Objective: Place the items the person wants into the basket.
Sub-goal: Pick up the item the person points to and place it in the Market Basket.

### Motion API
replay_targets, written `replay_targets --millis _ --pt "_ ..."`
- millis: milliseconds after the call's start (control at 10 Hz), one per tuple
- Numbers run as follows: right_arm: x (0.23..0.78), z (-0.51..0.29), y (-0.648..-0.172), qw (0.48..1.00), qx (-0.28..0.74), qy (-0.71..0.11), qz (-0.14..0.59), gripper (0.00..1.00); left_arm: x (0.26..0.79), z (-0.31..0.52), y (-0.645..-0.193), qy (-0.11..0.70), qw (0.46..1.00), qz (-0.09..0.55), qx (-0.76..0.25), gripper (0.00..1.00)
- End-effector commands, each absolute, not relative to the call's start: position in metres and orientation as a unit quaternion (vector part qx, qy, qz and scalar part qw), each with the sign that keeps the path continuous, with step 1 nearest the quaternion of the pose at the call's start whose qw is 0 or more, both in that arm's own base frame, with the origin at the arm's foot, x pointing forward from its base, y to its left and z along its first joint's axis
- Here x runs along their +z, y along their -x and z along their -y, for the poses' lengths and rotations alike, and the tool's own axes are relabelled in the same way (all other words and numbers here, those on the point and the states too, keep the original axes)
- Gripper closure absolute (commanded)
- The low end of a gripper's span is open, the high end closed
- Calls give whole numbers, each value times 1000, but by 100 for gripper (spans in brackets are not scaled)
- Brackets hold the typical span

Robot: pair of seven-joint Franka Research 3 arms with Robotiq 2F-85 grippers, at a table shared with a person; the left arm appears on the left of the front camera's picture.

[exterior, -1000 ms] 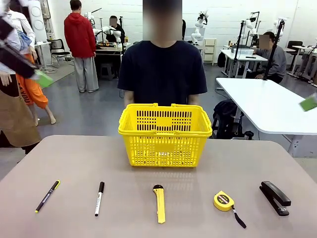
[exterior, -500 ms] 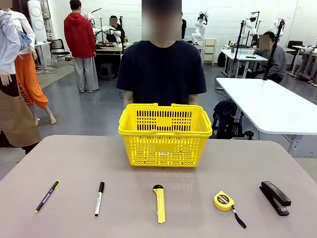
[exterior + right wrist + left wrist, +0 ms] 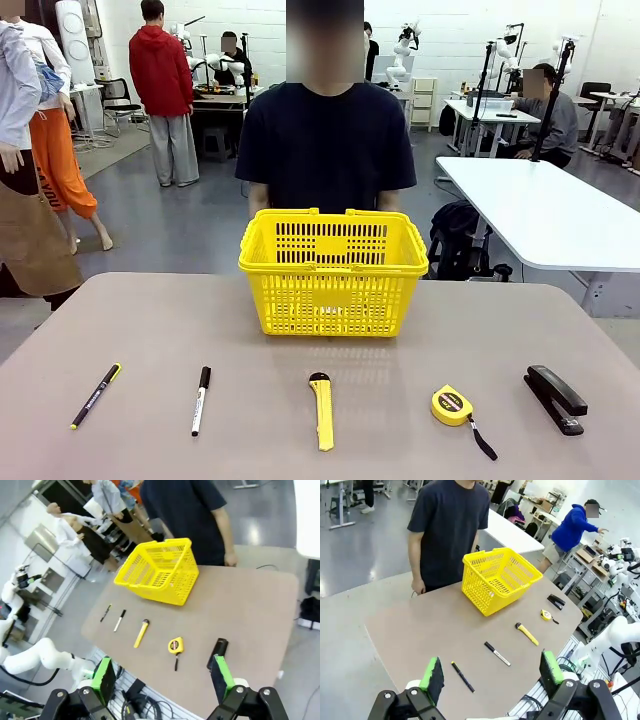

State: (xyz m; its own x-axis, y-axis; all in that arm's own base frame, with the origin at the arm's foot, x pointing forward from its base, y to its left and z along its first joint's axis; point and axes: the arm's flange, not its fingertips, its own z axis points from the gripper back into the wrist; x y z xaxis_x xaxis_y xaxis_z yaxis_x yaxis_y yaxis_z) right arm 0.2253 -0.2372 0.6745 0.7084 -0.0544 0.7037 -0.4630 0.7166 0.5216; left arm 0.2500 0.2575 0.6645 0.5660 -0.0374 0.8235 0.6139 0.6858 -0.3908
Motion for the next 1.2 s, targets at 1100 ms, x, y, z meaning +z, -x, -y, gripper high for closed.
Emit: replay_targets --millis 1100 --pt "680 236 -218 854 122 -345 371 0 664 -258 -246 341 819 414 -203 0"
